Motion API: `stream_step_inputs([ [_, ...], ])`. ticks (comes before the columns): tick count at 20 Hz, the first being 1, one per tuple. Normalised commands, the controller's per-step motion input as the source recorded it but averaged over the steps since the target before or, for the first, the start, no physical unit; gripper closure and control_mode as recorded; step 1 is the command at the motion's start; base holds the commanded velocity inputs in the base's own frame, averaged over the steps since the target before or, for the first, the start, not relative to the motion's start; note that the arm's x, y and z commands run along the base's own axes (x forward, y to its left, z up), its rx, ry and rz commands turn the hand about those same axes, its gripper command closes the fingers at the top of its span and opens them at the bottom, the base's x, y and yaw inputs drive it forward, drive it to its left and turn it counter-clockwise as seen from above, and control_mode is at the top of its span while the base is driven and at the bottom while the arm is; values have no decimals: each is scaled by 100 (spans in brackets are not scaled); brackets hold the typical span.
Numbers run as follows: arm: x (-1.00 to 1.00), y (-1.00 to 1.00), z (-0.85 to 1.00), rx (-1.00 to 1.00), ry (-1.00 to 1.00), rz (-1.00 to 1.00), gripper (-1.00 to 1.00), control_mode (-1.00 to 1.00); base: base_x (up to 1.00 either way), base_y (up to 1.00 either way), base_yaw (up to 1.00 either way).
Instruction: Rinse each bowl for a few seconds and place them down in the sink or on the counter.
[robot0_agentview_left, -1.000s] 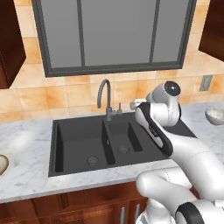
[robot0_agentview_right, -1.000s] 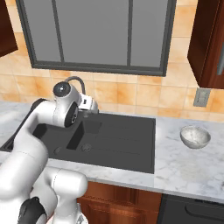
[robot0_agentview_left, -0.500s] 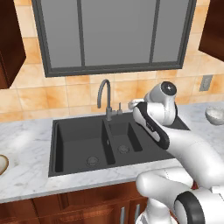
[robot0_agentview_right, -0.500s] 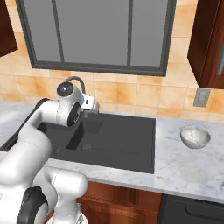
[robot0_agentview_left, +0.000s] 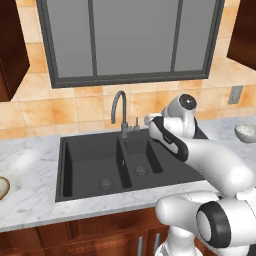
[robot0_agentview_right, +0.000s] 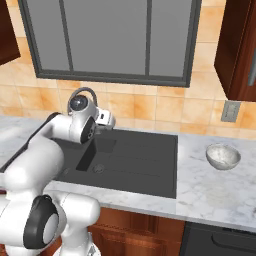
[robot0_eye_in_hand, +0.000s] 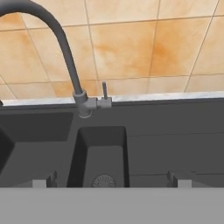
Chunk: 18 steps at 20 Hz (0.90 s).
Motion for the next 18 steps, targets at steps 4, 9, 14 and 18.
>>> stream_step_inputs([
  [4, 26, 0, -1, 0, 1, 0, -100, -100, 0, 0, 0],
  [9, 26, 0, -12, 0, 2, 0, -100, -100, 0, 0, 0],
  [14, 24, 0, -19, 0, 1, 0, -100, -100, 0, 0, 0],
  [18, 26, 0, -14, 0, 0, 0, -100, -100, 0, 0, 0],
])
